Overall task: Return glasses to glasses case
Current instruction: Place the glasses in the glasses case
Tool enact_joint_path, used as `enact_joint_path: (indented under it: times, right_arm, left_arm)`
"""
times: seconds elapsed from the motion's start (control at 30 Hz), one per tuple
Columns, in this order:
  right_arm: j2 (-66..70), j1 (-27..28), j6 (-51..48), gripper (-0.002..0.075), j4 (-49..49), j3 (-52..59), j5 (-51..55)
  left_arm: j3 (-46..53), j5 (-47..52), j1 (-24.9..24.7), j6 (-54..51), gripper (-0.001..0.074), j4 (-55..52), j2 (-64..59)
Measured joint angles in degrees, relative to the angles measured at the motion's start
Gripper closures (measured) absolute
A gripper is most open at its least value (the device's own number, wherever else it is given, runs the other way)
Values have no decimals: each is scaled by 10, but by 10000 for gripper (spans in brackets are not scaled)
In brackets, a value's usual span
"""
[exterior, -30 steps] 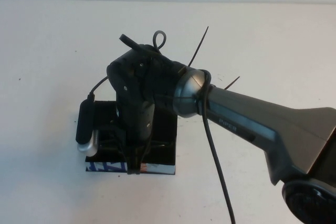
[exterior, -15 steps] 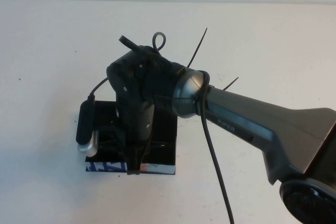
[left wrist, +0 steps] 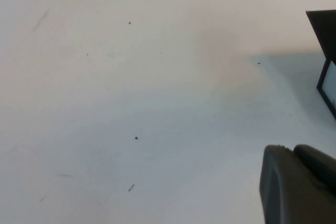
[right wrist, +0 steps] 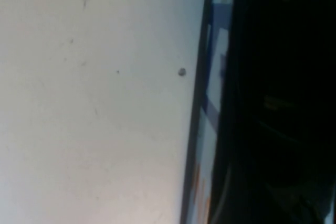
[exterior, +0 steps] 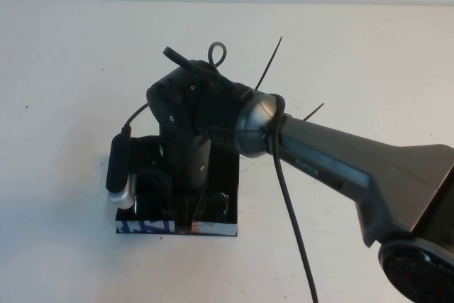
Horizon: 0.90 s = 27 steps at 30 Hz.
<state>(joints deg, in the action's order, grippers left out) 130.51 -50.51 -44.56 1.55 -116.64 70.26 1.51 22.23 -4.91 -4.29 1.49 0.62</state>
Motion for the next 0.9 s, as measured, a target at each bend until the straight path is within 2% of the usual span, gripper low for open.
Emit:
enact_joint_path:
  times: [0.7,0.9]
  right_arm:
    - [-38,8,27,438,5,0,0]
    - [-110,20,122,463,3,9,0]
  left_arm:
    - [0,0,0,0,738,0,0]
    - [0,0,0,0,738,0,0]
